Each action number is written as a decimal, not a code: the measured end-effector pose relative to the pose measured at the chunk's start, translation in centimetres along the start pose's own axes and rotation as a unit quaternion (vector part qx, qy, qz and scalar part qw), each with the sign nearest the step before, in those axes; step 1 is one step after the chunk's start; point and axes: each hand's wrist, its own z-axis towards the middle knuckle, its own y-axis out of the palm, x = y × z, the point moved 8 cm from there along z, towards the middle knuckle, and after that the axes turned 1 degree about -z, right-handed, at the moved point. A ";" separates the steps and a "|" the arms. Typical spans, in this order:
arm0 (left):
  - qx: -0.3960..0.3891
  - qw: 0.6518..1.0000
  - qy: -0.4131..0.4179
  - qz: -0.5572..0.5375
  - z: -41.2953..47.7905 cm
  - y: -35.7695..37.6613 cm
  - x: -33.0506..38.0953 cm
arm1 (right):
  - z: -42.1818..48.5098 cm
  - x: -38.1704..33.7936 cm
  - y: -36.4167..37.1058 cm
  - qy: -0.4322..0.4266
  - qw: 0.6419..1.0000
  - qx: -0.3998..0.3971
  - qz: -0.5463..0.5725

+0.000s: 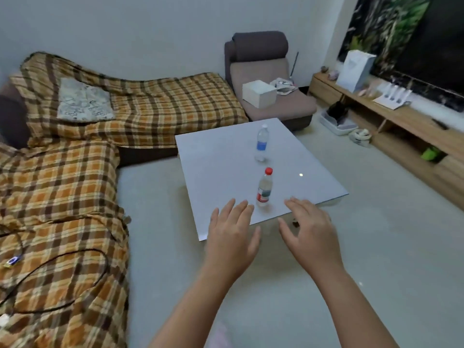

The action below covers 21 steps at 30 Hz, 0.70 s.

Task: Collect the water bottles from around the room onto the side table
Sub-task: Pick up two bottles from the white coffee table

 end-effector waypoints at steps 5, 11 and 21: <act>-0.012 0.997 0.071 -0.038 7.5 3.7 1.3 | 4.4 4.4 0.2 0.070 0.997 0.018 -0.037; -0.024 0.987 0.141 -0.078 15.0 7.8 2.6 | 8.9 8.6 0.7 0.141 0.987 0.044 -0.061; -0.056 0.983 0.150 -0.089 22.2 14.3 3.6 | 14.0 15.5 3.0 0.194 0.978 0.022 -0.071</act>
